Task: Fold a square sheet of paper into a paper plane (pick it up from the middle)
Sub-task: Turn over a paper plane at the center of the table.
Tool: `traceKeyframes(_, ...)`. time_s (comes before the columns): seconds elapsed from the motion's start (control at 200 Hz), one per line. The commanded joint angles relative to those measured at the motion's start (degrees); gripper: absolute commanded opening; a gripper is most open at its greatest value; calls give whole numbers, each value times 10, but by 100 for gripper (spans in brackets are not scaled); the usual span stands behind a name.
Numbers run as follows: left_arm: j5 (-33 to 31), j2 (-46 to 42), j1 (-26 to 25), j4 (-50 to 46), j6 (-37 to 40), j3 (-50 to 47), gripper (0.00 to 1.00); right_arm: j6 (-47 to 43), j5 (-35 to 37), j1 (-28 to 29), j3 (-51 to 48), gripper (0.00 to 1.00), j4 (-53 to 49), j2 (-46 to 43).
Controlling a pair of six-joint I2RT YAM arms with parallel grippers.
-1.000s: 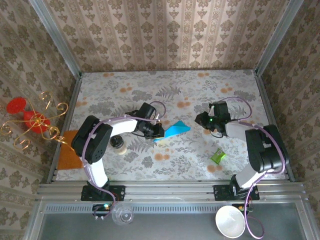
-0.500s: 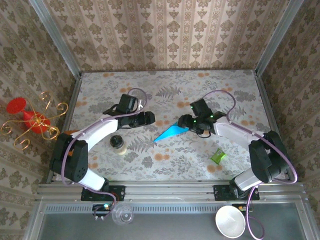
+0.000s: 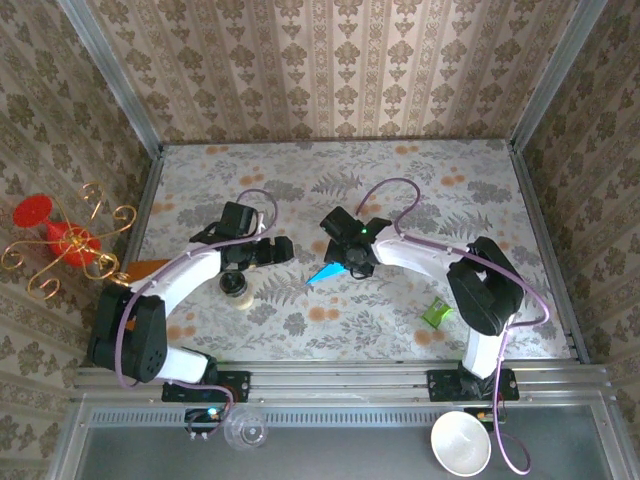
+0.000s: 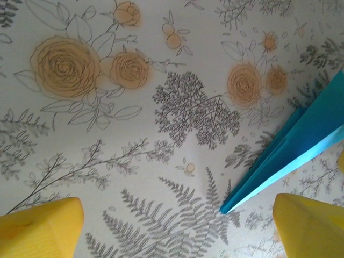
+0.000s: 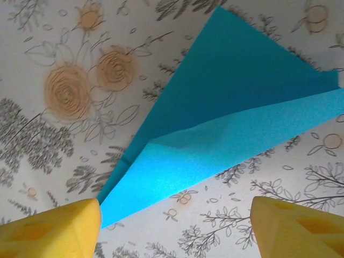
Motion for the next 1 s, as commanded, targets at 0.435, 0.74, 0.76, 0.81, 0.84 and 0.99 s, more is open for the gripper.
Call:
traceKeyframes(0.435, 0, -28, 17, -21, 32, -10, 100, 49, 89, 6, 53, 74, -68, 62)
traceKeyframes(0.74, 7, -17, 17, -18, 27, -5, 100, 94, 109, 14, 9, 67, -82, -2)
traceKeyframes(0.76, 7, -16, 17, -18, 27, -5, 100, 96, 110, 14, 4, 66, -80, -6)
traceKeyframes(0.81, 8, -16, 18, -18, 26, -4, 100, 102, 109, 14, -7, 65, -72, -15)
traceKeyframes(0.84, 8, -16, 17, -18, 26, -3, 100, 104, 108, 14, -13, 63, -66, -19)
traceKeyframes(0.99, 11, -16, 17, -19, 24, -2, 100, 111, 92, 14, -27, 57, -51, -23)
